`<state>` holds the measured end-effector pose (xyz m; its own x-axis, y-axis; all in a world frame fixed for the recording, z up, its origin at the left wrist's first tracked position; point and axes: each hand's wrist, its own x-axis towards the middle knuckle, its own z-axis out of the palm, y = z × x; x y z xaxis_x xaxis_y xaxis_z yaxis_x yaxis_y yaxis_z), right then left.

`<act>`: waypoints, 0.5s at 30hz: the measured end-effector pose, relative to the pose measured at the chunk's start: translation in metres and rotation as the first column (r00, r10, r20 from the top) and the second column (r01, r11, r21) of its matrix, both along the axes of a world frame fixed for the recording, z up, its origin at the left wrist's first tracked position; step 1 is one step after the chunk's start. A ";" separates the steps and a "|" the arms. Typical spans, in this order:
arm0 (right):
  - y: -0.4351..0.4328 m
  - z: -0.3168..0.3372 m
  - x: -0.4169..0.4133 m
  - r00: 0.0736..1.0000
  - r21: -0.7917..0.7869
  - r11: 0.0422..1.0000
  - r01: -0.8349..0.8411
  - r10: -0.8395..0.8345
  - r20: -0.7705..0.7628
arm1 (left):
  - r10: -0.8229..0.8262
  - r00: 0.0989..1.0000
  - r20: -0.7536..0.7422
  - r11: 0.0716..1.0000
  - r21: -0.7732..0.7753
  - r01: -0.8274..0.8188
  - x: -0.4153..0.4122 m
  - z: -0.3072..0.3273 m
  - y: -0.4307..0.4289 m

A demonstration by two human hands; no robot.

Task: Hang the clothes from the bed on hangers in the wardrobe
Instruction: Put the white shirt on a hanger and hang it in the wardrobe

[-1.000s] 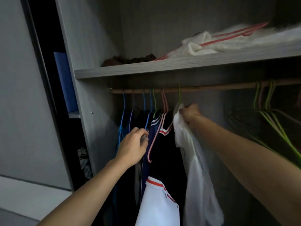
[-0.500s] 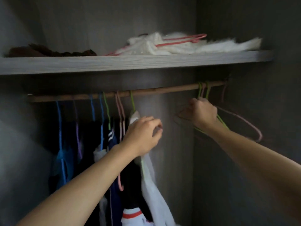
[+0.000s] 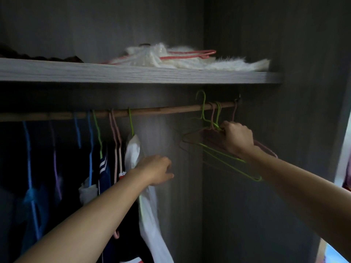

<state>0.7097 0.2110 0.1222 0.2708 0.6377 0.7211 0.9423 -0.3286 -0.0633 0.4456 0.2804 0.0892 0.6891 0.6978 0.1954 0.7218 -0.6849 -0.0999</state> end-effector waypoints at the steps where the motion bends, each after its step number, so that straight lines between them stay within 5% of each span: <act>1: -0.001 0.005 -0.005 1.000 0.019 1.000 -0.022 0.022 -0.002 | 0.006 1.000 0.012 1.000 -0.009 -0.005 -0.002 0.000 0.000; 15: -0.153 -0.083 -0.012 0.988 -0.099 0.991 0.091 -0.102 -0.112 | -0.209 0.978 -0.004 0.970 -0.128 0.206 0.038 -0.039 -0.062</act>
<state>0.6973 0.0578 0.0397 0.4132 0.6674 0.6196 0.8939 -0.4271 -0.1361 0.4836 0.2183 0.0499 0.8239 0.5574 0.1021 0.5615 -0.8274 -0.0143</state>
